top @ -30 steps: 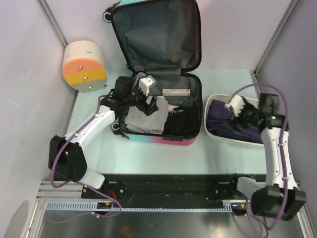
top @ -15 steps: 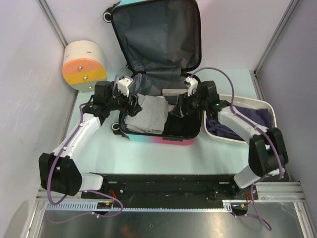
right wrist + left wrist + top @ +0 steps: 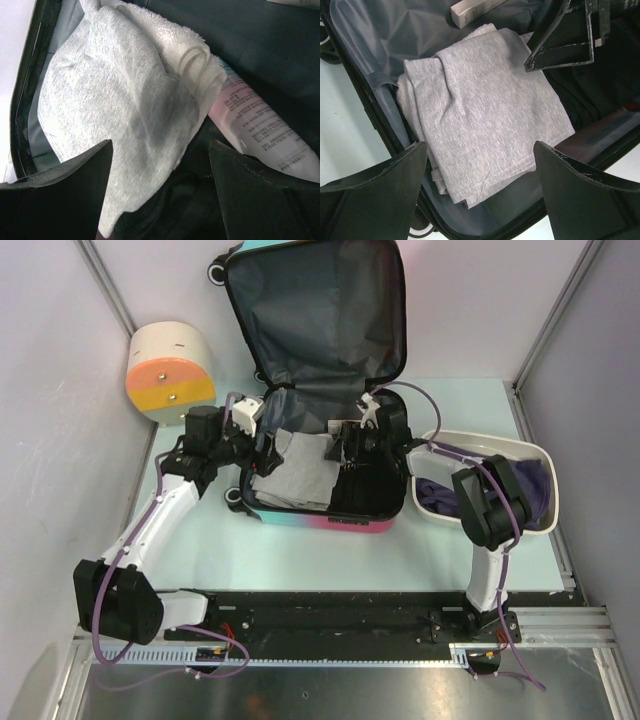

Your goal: Open, take out, and arrange the luggage

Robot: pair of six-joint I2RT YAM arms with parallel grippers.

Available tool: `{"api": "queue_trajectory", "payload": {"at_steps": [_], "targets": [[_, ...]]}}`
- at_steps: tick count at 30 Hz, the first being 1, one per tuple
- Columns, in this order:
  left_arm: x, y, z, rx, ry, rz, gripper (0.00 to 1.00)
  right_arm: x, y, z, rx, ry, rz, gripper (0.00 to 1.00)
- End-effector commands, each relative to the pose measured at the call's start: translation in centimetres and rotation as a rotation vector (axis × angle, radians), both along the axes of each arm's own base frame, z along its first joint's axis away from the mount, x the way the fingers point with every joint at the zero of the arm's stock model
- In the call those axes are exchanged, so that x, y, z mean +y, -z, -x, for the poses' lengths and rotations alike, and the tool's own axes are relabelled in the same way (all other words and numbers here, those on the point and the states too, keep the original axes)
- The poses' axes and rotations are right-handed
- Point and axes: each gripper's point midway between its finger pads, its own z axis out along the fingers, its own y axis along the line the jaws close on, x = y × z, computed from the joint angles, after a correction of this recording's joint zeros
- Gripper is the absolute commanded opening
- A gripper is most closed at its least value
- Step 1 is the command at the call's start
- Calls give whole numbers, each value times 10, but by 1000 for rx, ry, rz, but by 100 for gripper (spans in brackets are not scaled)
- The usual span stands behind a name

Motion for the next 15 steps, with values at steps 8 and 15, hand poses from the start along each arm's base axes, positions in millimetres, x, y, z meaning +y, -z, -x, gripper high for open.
{"api": "queue_trajectory", "payload": {"at_steps": [8,15], "targets": [[6,-16,-1,-32,-45,28,91,60,-19,4,22,-96,-170,70],[9,-18,1,-47,-45,20,91,62,-41,-1,-18,-99,-169,23]]}}
